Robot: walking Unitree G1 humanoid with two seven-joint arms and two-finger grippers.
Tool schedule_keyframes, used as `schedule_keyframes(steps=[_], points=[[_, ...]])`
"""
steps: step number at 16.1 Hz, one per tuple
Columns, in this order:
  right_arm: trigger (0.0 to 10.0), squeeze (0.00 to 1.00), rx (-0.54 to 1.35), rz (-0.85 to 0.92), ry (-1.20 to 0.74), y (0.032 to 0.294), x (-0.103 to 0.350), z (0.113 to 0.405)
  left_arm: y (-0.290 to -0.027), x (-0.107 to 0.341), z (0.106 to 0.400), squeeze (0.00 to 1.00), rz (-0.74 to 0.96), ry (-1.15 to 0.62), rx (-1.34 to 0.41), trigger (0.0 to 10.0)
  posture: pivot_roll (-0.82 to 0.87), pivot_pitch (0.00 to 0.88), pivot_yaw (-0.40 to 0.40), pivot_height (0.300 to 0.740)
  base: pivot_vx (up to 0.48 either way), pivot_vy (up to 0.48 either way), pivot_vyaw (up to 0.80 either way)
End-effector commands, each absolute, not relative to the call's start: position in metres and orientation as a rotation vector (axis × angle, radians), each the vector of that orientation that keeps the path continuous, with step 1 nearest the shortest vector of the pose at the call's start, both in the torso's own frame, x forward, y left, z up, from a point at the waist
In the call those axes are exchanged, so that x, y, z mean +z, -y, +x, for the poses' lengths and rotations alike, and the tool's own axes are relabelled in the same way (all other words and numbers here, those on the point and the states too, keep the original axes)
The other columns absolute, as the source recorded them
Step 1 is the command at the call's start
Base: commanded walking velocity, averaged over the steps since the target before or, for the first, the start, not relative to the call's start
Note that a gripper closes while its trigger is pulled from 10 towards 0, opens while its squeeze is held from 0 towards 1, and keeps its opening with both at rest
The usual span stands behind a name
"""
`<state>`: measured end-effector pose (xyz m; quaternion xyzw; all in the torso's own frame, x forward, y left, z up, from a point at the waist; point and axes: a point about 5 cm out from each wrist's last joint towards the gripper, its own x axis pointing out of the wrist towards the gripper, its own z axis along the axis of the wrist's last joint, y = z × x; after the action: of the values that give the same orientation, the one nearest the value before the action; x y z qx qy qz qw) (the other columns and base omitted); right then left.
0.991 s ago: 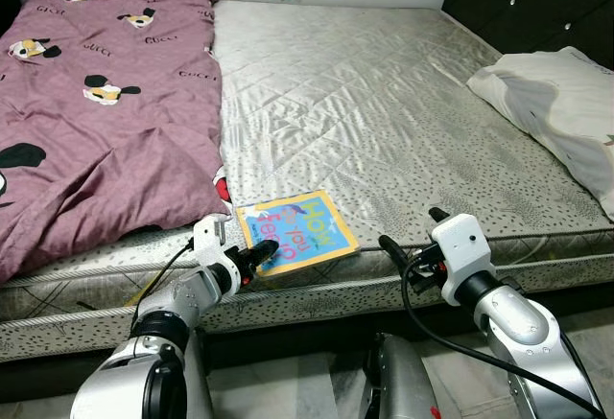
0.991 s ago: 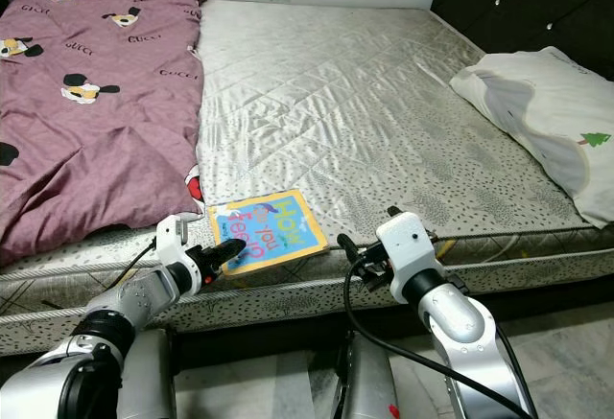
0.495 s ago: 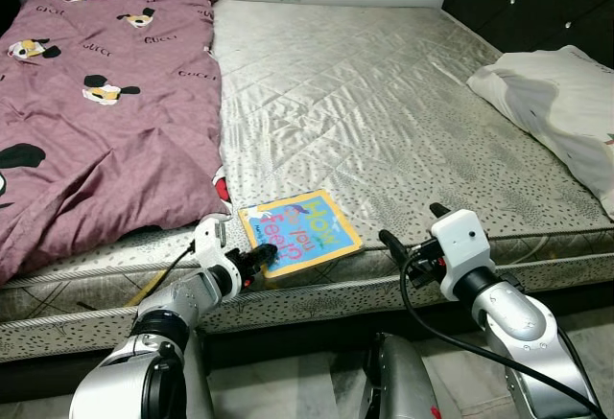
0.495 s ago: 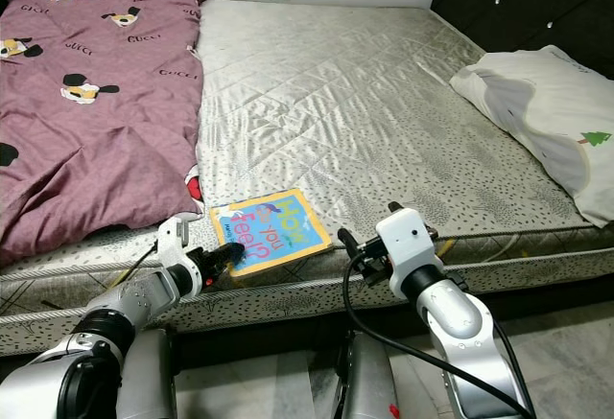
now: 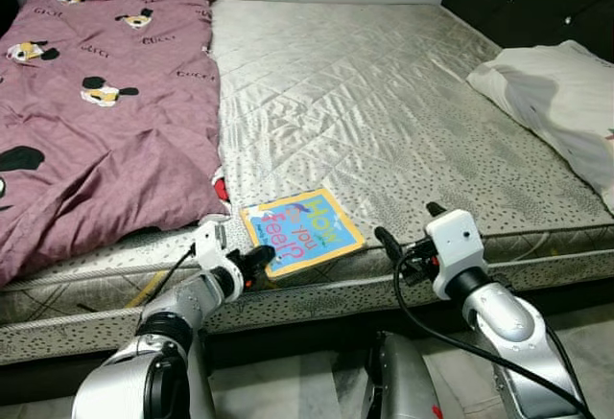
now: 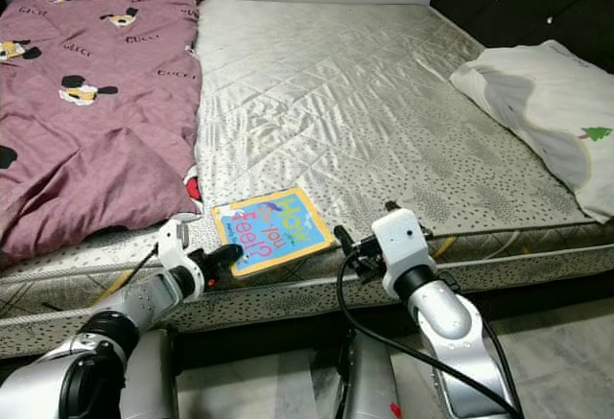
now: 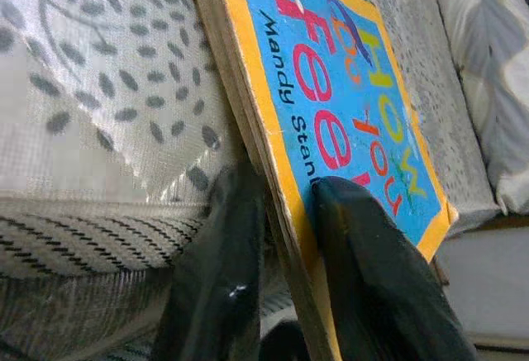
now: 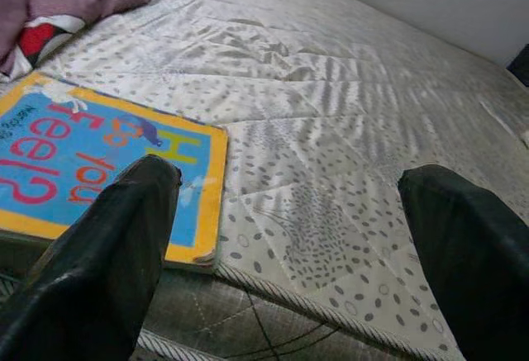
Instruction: Clean up the room
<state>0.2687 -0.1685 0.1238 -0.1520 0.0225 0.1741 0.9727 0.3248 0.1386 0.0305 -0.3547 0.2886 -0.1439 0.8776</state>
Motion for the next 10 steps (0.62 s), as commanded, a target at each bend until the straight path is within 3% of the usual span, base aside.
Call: schedule_keyframes(steps=[1,10], points=[[10.0,0.00,0.327,-0.309,-0.037,0.172,0.125,0.270,-0.138,0.029,0.325,0.00,-0.734,-0.613,-0.280,0.0,-0.12,0.000,-0.072,0.496,0.000,0.000,0.00],[10.0,0.00,0.226,-0.294,-0.001,0.181,0.131,0.284,-0.148,0.052,0.342,0.00,-0.544,-0.365,-0.213,0.0,-0.09,0.000,-0.057,0.496,0.000,0.000,0.00]])
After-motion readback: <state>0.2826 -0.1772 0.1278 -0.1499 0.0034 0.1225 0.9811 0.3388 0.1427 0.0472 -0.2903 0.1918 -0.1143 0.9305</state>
